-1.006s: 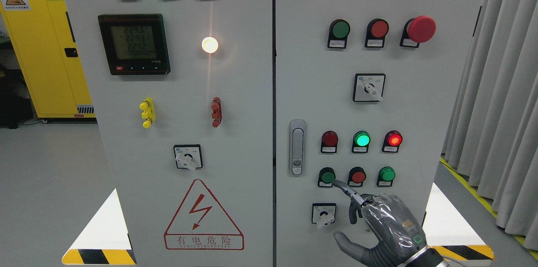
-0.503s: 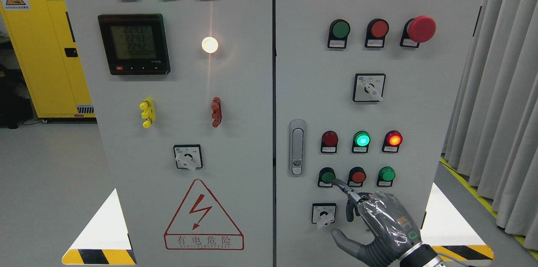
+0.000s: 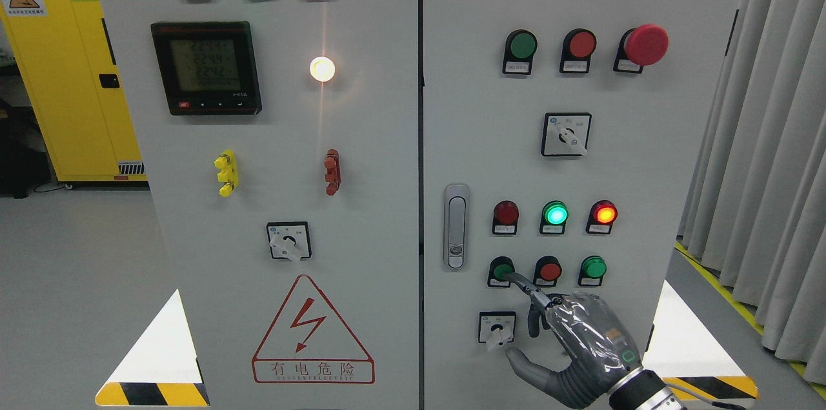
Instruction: Press green start button
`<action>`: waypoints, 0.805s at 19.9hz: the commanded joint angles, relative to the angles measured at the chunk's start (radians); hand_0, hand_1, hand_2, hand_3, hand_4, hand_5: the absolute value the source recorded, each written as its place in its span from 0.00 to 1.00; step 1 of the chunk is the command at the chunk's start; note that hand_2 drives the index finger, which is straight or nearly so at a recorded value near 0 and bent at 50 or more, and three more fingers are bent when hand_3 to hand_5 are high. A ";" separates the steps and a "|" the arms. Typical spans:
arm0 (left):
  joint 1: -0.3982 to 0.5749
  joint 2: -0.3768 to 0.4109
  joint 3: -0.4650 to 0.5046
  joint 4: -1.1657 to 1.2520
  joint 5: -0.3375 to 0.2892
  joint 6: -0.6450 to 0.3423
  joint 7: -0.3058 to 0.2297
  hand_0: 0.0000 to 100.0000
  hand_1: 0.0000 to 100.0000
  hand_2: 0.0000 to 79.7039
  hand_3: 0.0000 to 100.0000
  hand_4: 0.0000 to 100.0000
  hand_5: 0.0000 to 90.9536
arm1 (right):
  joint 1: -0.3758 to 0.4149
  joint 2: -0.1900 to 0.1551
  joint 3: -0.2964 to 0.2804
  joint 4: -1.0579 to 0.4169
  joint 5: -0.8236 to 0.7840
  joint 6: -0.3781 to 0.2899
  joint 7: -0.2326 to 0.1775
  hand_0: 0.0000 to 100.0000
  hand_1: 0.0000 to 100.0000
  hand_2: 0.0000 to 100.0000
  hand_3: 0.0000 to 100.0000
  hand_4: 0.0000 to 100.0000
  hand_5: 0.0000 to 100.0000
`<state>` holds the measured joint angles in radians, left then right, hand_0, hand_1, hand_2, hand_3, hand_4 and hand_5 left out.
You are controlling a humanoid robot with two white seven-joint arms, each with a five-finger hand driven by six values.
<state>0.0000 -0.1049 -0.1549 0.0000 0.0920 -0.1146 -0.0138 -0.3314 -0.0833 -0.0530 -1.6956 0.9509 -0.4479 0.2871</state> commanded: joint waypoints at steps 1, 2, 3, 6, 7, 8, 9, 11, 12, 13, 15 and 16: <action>-0.026 0.001 0.000 -0.028 0.000 0.001 0.000 0.12 0.56 0.00 0.00 0.00 0.00 | -0.008 0.000 0.004 0.034 0.000 0.018 -0.002 0.48 0.61 0.00 0.71 0.75 0.86; -0.026 -0.001 0.000 -0.028 0.000 0.000 0.000 0.12 0.56 0.00 0.00 0.00 0.00 | -0.008 0.000 0.004 0.034 0.000 0.020 -0.002 0.48 0.61 0.00 0.71 0.75 0.86; -0.026 -0.001 0.000 -0.028 0.000 0.000 0.000 0.12 0.56 0.00 0.00 0.00 0.00 | -0.009 0.000 0.004 0.034 0.000 0.021 -0.002 0.48 0.61 0.00 0.71 0.75 0.86; -0.026 0.001 0.000 -0.028 0.000 0.000 0.000 0.12 0.56 0.00 0.00 0.00 0.00 | -0.005 0.000 0.002 0.031 -0.001 0.020 -0.003 0.48 0.61 0.00 0.72 0.75 0.86; -0.026 0.001 0.000 -0.028 0.000 0.000 0.000 0.12 0.56 0.00 0.00 0.00 0.00 | -0.003 0.000 -0.001 0.027 -0.004 0.020 -0.005 0.48 0.61 0.00 0.72 0.75 0.86; -0.026 -0.001 0.000 -0.028 0.000 0.000 0.000 0.12 0.56 0.00 0.00 0.00 0.00 | -0.001 0.000 -0.004 0.024 -0.009 0.018 -0.005 0.48 0.61 0.00 0.71 0.75 0.86; -0.026 -0.001 0.000 -0.028 0.000 0.001 0.000 0.12 0.56 0.00 0.00 0.00 0.00 | -0.001 0.002 -0.007 0.016 -0.011 0.018 -0.008 0.48 0.61 0.00 0.71 0.75 0.86; -0.026 -0.001 0.000 -0.028 0.000 0.001 0.000 0.12 0.56 0.00 0.00 0.00 0.00 | 0.005 0.002 -0.010 -0.018 -0.015 0.018 -0.008 0.48 0.60 0.00 0.70 0.74 0.85; -0.026 0.001 0.000 -0.028 0.000 0.000 0.000 0.12 0.56 0.00 0.00 0.00 0.00 | 0.008 0.002 -0.011 -0.028 -0.017 0.017 -0.012 0.49 0.60 0.00 0.71 0.75 0.84; -0.026 -0.001 0.000 -0.028 0.000 0.000 0.000 0.12 0.56 0.00 0.00 0.00 0.00 | 0.015 0.003 -0.011 -0.041 -0.018 0.015 -0.016 0.49 0.60 0.00 0.71 0.75 0.84; -0.026 0.001 0.000 -0.028 0.000 0.000 0.000 0.12 0.56 0.00 0.00 0.00 0.00 | 0.031 0.010 -0.014 -0.073 -0.026 0.017 -0.017 0.50 0.60 0.00 0.70 0.74 0.84; -0.026 0.001 0.000 -0.028 0.000 0.000 0.000 0.12 0.56 0.00 0.00 0.00 0.00 | 0.043 0.020 -0.014 -0.084 -0.052 0.017 -0.017 0.50 0.59 0.00 0.71 0.74 0.82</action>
<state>0.0000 -0.1050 -0.1549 0.0000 0.0920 -0.1142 -0.0137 -0.3184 -0.0802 -0.0585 -1.7067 0.9325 -0.4240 0.2735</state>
